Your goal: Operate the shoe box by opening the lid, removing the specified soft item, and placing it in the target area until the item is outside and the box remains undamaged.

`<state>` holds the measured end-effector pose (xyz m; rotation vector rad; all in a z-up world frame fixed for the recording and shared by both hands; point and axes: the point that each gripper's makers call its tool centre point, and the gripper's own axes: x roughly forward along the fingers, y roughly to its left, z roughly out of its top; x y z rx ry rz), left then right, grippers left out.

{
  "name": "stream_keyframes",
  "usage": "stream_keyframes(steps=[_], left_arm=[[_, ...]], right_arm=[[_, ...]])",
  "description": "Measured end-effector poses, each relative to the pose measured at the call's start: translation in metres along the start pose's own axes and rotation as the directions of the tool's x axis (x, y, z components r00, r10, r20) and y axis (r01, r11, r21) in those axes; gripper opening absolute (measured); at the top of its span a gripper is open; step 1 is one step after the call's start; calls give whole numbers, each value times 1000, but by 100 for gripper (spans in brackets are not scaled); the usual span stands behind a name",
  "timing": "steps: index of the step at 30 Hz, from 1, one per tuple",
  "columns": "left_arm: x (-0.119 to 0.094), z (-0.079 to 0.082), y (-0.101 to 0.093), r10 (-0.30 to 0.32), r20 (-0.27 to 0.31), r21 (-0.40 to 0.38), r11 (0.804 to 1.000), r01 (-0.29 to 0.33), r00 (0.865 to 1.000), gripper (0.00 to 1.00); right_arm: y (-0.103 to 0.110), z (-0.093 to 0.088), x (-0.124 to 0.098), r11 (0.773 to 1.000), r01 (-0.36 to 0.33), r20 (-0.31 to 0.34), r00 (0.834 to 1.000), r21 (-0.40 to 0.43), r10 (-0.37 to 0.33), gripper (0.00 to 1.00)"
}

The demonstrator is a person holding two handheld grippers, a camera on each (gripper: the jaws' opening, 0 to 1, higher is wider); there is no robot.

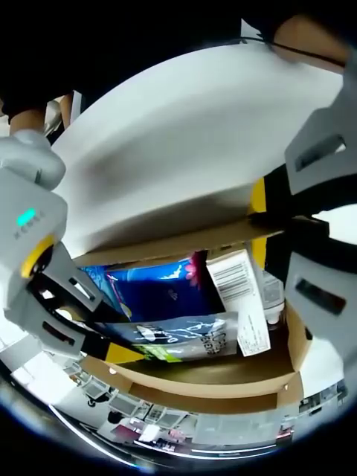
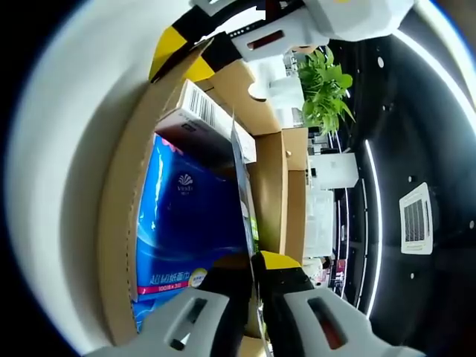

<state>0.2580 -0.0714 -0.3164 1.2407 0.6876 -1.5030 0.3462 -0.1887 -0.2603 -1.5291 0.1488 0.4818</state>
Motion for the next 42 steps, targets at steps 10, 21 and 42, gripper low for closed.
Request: stream_keyframes(steps=[10,21,42], left_arm=[[0,0,0,0,1,0,1000,0,1000,5],[0,0,-1,0,1,0,1000,0,1000,5],[0,0,1,1,4,-2,1000,-1,1000,5]], right_arm=[[-2,-1,-1,1000,17,-3,1000,-4,-17,1],[-4,0,-1,1000,30,-2,1000,0,-30,1],[-9,2,-2,998,67,13,998,-18,-67,1]])
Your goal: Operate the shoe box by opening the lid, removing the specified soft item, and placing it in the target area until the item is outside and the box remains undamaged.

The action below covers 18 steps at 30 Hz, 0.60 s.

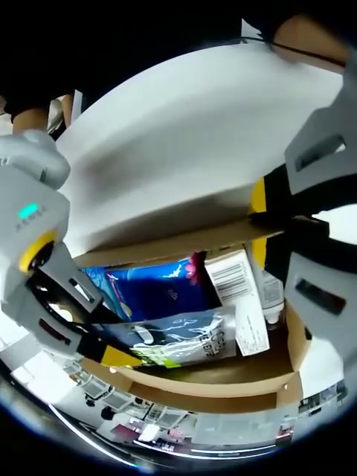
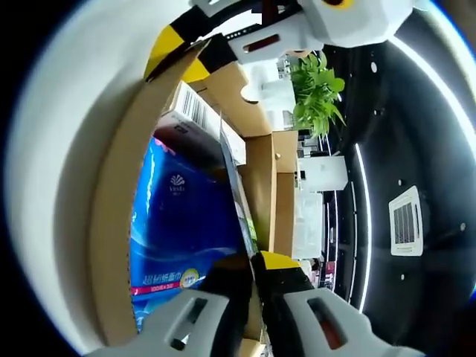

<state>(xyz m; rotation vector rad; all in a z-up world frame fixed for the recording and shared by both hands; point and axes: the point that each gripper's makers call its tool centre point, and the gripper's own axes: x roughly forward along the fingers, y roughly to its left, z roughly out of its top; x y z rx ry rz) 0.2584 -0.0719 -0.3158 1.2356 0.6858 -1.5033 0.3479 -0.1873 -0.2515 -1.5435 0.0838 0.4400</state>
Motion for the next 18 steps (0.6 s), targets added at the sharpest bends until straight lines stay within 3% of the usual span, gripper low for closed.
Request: stream_keyframes(steps=[18], left_arm=[[0,0,0,-1,1,1,1000,1,1000,5]], right_arm=[[-23,2,-14,998,62,12,998,-7,-62,1]])
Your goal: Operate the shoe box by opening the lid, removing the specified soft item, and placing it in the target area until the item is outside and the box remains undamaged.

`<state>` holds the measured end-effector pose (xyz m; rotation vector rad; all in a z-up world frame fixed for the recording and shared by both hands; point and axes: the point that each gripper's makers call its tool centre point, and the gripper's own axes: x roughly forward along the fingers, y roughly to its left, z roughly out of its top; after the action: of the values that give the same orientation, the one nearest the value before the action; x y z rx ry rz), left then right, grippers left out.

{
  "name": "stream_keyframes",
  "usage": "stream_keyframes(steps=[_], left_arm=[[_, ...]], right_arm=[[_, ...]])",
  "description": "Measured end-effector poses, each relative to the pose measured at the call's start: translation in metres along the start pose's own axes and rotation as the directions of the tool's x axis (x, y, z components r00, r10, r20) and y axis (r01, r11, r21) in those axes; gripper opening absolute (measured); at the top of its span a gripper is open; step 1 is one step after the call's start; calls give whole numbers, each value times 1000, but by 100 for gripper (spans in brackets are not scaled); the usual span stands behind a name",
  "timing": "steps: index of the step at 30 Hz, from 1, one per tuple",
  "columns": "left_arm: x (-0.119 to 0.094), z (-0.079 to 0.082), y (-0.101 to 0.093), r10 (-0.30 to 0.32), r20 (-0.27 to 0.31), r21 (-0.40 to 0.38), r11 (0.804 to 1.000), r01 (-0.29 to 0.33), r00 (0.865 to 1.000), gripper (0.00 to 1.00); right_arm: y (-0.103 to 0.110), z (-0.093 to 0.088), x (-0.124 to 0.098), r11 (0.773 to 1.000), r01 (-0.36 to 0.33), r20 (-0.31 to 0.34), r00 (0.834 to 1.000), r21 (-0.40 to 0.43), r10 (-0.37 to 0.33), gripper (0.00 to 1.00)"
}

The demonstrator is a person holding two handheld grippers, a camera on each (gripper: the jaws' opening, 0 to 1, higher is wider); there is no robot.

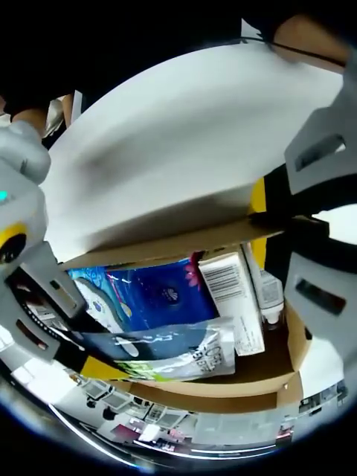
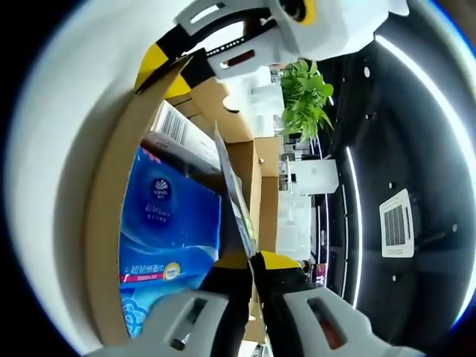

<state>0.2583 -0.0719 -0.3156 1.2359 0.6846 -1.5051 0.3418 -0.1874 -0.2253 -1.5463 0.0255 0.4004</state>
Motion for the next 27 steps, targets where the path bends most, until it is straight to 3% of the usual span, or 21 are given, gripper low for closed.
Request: stream_keyframes(steps=[16,27], left_arm=[[0,0,0,0,0,0,1000,0,1000,5],[0,-1,0,0,-3,-7,1000,0,1000,5]], right_arm=[[-22,-16,-19,998,45,-15,999,47,-44,1],[-40,-43,-39,994,89,-57,995,64,-86,1]])
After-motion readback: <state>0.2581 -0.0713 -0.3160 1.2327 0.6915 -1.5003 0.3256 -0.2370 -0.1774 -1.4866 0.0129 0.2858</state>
